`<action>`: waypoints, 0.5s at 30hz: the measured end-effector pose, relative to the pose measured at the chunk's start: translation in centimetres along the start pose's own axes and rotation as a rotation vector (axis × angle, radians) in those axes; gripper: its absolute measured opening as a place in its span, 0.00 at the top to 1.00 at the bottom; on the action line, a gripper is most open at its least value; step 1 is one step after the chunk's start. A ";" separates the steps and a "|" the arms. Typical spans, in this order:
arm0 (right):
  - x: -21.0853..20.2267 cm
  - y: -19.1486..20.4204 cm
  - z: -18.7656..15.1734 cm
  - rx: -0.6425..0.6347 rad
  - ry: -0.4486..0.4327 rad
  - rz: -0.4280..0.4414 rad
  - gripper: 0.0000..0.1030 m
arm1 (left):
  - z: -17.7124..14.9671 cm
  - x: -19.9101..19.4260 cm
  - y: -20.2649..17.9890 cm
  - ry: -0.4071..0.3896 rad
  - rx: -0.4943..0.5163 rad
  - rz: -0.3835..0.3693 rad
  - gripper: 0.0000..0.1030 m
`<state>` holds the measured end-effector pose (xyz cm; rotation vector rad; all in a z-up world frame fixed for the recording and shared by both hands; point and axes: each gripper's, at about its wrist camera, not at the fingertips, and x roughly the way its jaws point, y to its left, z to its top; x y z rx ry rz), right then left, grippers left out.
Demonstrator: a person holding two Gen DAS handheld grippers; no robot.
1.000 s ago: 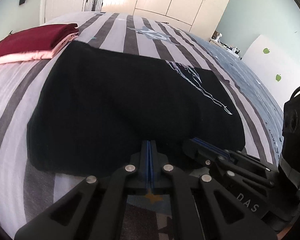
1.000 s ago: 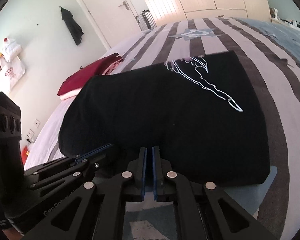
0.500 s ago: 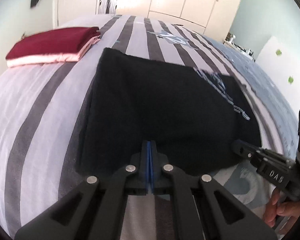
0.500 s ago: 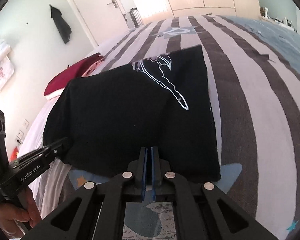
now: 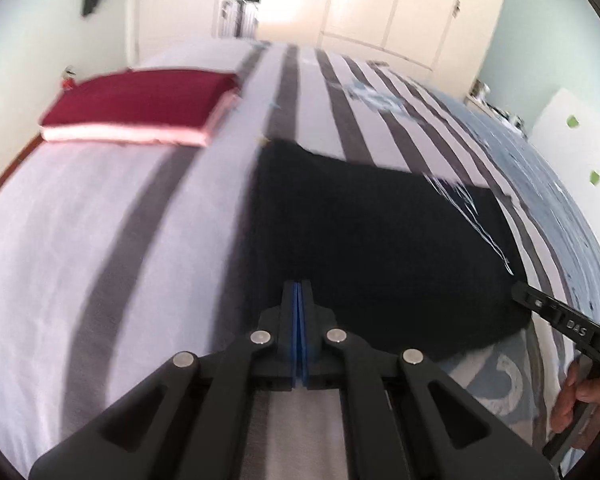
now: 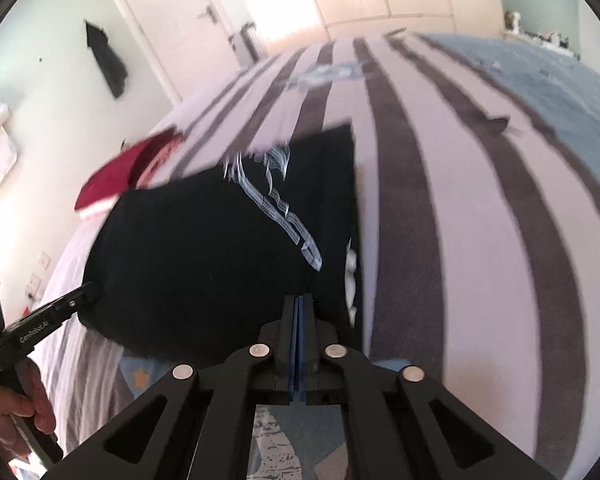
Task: Fold clothes
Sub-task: 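Press the folded shirt flat with both closed tools, then grasp the folded shirt edge with both tools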
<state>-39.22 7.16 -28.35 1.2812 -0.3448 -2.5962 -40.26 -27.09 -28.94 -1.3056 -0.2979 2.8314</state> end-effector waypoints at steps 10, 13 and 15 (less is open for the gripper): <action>-0.2 -0.6 2.2 0.012 -0.037 -0.022 1.00 | -1.0 1.2 1.6 0.021 -0.015 0.018 0.98; -0.3 -0.6 3.2 0.014 -0.057 -0.030 0.93 | -0.2 0.5 2.4 0.001 -0.043 0.057 0.98; -0.3 -0.6 3.8 0.016 -0.070 -0.036 0.93 | 0.8 0.0 3.0 -0.022 -0.074 0.072 0.98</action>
